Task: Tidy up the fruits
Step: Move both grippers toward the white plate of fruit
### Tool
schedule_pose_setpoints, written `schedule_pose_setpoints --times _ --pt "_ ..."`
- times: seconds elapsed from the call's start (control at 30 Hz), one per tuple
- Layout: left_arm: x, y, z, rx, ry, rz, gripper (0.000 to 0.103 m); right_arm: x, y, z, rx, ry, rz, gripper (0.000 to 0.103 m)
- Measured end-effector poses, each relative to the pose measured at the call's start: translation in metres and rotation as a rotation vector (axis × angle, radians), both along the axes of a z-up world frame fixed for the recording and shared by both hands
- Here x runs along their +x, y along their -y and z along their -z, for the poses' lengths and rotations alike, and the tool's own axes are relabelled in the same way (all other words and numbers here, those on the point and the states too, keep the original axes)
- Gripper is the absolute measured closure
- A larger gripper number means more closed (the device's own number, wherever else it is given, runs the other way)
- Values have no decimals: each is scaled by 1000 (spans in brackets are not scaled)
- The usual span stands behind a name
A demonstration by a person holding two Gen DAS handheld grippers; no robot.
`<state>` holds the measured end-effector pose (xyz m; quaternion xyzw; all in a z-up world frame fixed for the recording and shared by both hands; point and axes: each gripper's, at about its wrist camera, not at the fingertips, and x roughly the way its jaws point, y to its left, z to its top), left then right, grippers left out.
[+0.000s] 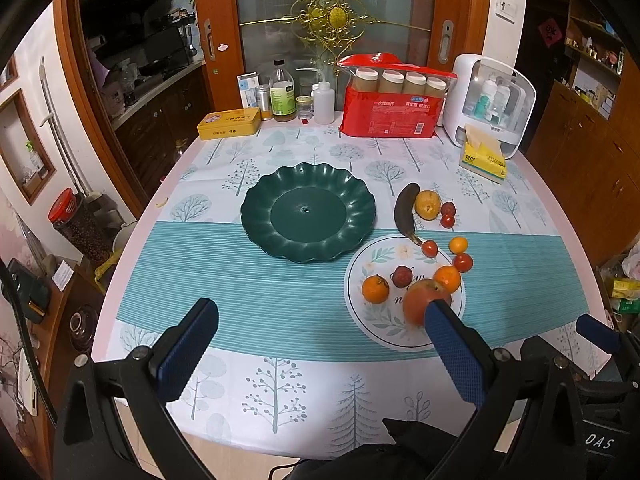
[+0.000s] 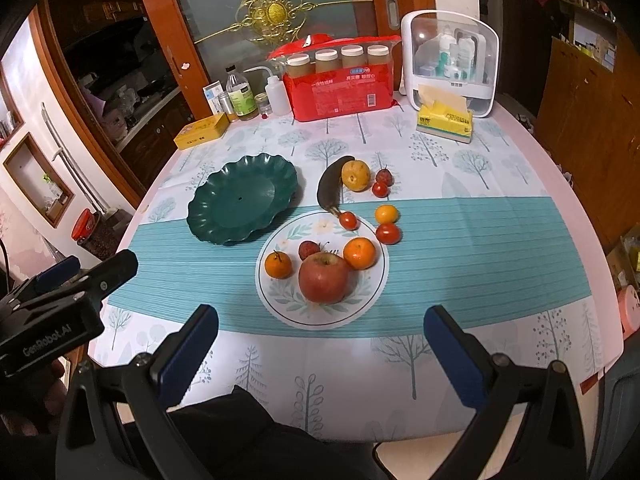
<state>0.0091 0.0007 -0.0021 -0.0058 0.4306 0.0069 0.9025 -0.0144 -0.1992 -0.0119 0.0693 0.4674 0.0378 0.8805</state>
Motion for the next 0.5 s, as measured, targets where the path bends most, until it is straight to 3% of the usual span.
schedule_pose_setpoints --times 0.5 --pt "8 -34 3 -26 12 64 1 -9 -21 -4 -8 -17 65 0"
